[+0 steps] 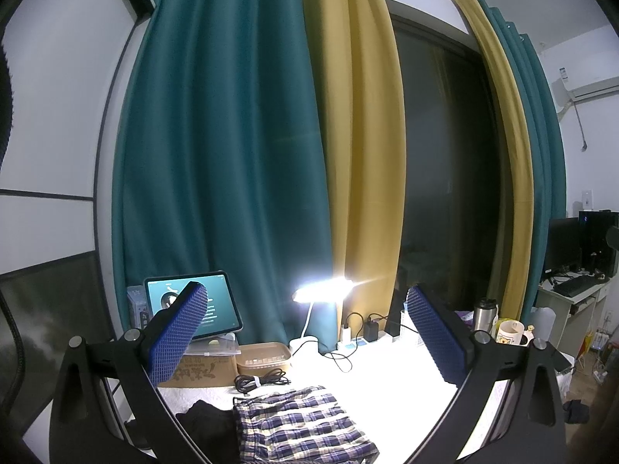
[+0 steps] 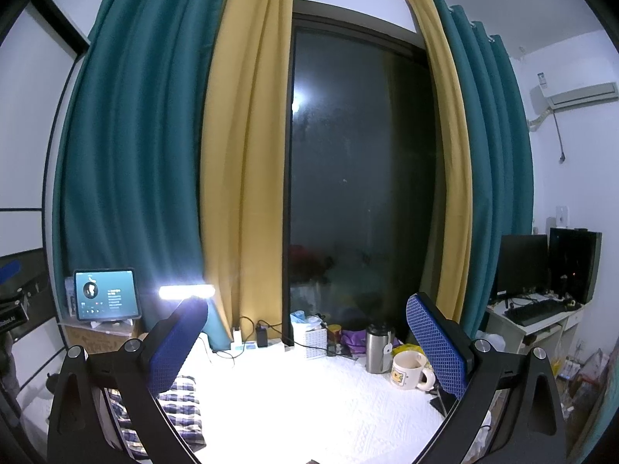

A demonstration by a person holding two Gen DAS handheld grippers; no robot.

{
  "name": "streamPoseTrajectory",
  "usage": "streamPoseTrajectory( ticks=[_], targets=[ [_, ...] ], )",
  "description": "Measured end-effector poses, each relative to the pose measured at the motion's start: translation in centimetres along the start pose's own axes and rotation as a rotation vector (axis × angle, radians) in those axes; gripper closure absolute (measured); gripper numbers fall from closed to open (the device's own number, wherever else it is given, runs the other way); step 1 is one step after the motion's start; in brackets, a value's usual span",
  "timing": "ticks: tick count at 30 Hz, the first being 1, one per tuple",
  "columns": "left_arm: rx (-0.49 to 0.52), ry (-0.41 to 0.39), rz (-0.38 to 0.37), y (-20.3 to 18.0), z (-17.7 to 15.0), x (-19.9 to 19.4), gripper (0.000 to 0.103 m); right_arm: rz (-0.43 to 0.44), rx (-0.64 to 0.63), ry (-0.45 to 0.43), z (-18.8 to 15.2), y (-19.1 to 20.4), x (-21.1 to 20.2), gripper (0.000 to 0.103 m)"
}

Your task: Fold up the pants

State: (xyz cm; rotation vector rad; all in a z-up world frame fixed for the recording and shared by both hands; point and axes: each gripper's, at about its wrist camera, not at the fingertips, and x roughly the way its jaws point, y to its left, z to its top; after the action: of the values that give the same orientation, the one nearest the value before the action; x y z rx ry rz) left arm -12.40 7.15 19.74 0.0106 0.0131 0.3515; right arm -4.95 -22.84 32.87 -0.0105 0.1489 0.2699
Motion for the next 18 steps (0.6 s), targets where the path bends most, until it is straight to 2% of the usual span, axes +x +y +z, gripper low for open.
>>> streamPoseTrajectory(
  ticks=[18],
  targets=[
    [0.001,0.001,-0.002,0.07,0.02,0.06,0.001,-0.002,0.0,0.006,-0.44,-0.09,-0.01,0.0]
  ],
)
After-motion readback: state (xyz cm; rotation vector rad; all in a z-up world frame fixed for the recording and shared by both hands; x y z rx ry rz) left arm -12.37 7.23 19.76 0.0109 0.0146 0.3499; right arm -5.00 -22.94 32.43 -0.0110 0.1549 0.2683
